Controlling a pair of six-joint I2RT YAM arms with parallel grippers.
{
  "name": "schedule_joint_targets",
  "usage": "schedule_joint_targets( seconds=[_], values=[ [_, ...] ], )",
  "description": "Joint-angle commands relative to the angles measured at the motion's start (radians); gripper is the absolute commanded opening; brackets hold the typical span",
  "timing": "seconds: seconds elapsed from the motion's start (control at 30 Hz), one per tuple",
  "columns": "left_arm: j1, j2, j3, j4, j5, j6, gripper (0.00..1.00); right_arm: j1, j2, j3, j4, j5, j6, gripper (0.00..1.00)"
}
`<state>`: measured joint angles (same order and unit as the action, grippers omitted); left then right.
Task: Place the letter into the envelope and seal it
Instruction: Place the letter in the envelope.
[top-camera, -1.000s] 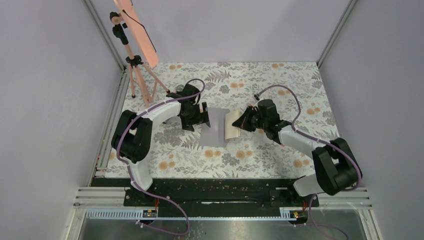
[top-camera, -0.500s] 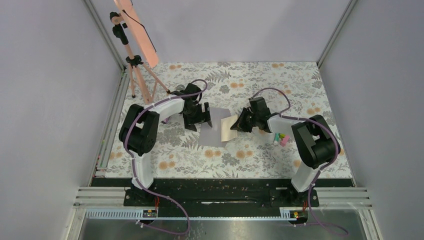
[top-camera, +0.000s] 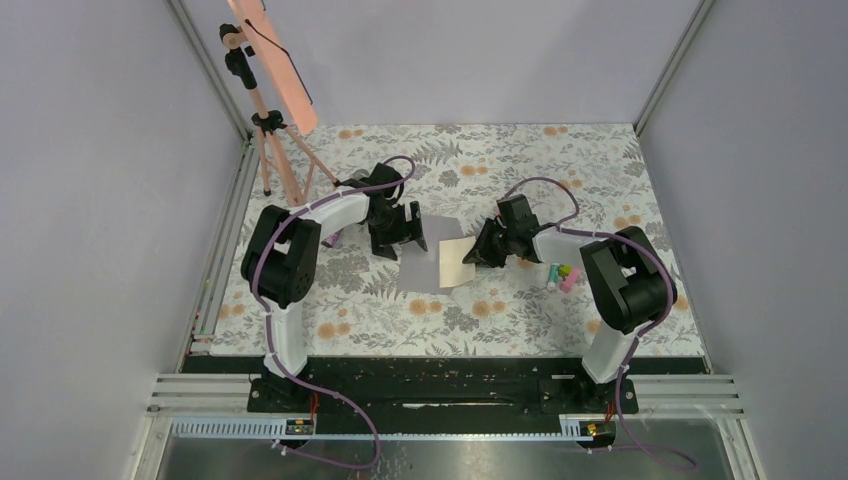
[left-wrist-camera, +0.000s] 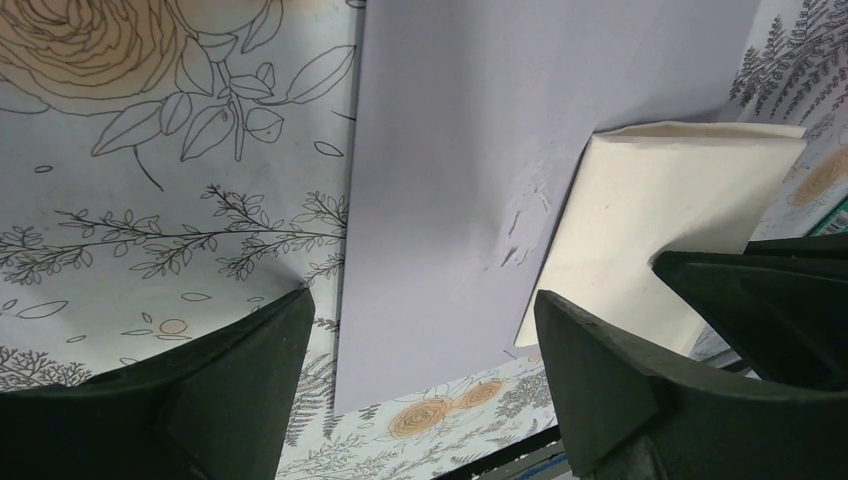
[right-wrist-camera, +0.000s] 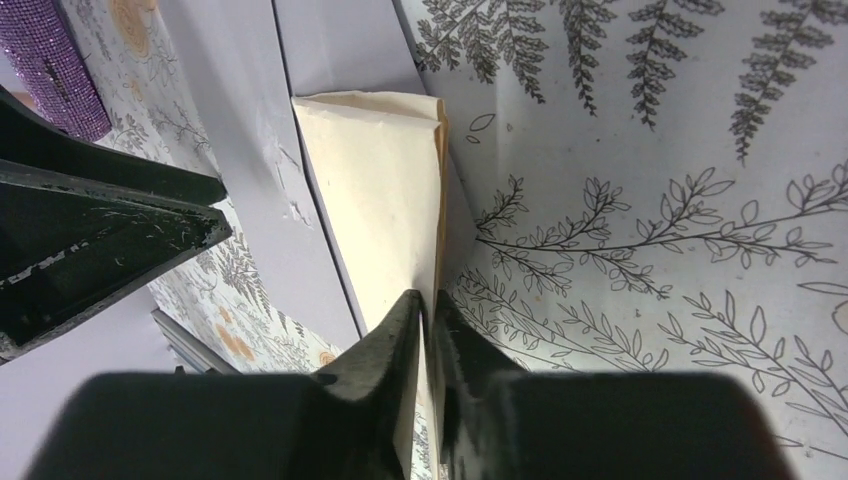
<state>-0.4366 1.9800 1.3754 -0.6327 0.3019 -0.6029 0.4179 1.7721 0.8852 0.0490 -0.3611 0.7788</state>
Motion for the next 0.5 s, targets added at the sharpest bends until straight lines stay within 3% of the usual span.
schedule_joint_targets(
  seconds=[0.0,0.07,0.47],
  values=[
    [0.002,0.05,0.009,0.031,0.021,0.018,0.84,-0.004,0.0,-0.003,0.038,-0.01,0.019,0.08],
    [0.001,0.054,0.01,0.031,0.022,0.019,0.84,-0.004,-0.001,-0.004,0.04,-0.01,0.021,0.0],
    [0.001,0.066,0.006,0.039,0.039,0.014,0.83,-0.002,0.012,0.027,0.043,-0.005,0.068,0.0]
  ],
)
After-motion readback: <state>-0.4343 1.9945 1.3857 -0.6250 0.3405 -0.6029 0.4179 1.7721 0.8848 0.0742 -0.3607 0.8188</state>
